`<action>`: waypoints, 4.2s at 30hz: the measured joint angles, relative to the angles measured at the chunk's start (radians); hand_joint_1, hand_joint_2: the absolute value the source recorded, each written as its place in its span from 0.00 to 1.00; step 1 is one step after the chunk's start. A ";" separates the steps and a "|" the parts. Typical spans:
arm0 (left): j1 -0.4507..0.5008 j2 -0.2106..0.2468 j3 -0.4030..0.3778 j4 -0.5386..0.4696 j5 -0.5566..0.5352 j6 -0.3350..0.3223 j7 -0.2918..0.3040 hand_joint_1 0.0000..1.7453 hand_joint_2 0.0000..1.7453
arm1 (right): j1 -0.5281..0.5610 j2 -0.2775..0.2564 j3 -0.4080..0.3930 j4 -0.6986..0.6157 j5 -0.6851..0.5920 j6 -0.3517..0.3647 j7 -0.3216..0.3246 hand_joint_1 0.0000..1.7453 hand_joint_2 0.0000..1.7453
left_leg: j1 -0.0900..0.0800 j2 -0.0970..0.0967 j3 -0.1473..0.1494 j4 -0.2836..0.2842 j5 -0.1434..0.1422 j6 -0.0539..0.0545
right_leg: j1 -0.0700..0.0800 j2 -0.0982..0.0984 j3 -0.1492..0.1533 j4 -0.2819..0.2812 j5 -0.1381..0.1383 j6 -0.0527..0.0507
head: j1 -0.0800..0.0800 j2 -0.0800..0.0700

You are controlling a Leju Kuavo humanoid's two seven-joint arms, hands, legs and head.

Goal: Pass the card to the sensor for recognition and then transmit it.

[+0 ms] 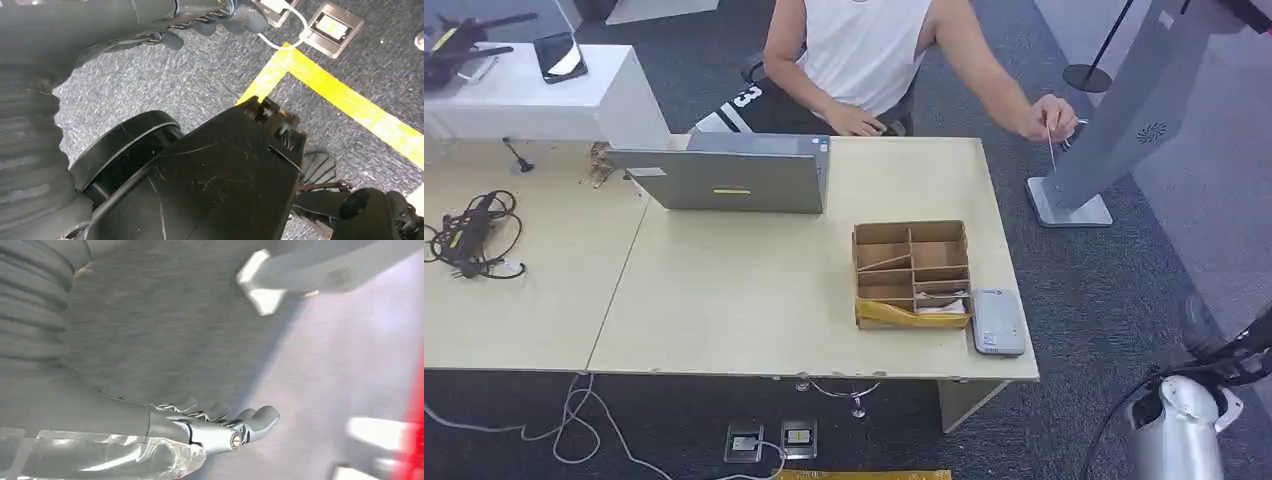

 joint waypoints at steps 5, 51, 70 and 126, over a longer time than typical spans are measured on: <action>-0.012 -0.002 -0.016 0.001 -0.026 0.000 -0.009 0.00 1.00 | 0.002 -0.055 0.119 -0.247 0.370 0.000 0.115 0.00 1.00 | 0.000 0.000 0.000 0.000 0.000 0.000 | 0.000 0.000 0.000 0.000 0.000 0.000 | 0.000 0.000; -0.055 -0.029 -0.041 0.005 -0.196 -0.003 0.013 0.00 1.00 | -0.320 -0.160 1.180 -0.374 1.137 0.640 0.393 0.01 1.00 | 0.001 -0.004 -0.004 0.000 0.002 0.000 | 0.001 -0.004 -0.002 0.000 0.000 0.000 | 0.000 0.000; -0.056 -0.037 -0.040 0.007 -0.220 -0.003 0.020 0.00 1.00 | -0.332 -0.160 1.177 -0.316 1.125 0.595 0.436 1.00 1.00 | 0.001 -0.004 -0.003 0.000 0.002 0.000 | 0.001 -0.004 -0.002 0.000 0.000 0.000 | 0.000 0.000; -0.040 -0.038 -0.013 0.017 -0.214 -0.002 0.023 0.00 1.00 | -0.157 -0.263 0.971 -0.306 0.970 0.417 0.459 1.00 1.00 | 0.000 -0.003 -0.003 0.000 0.002 0.000 | 0.000 -0.003 -0.002 0.000 0.000 0.000 | 0.000 0.000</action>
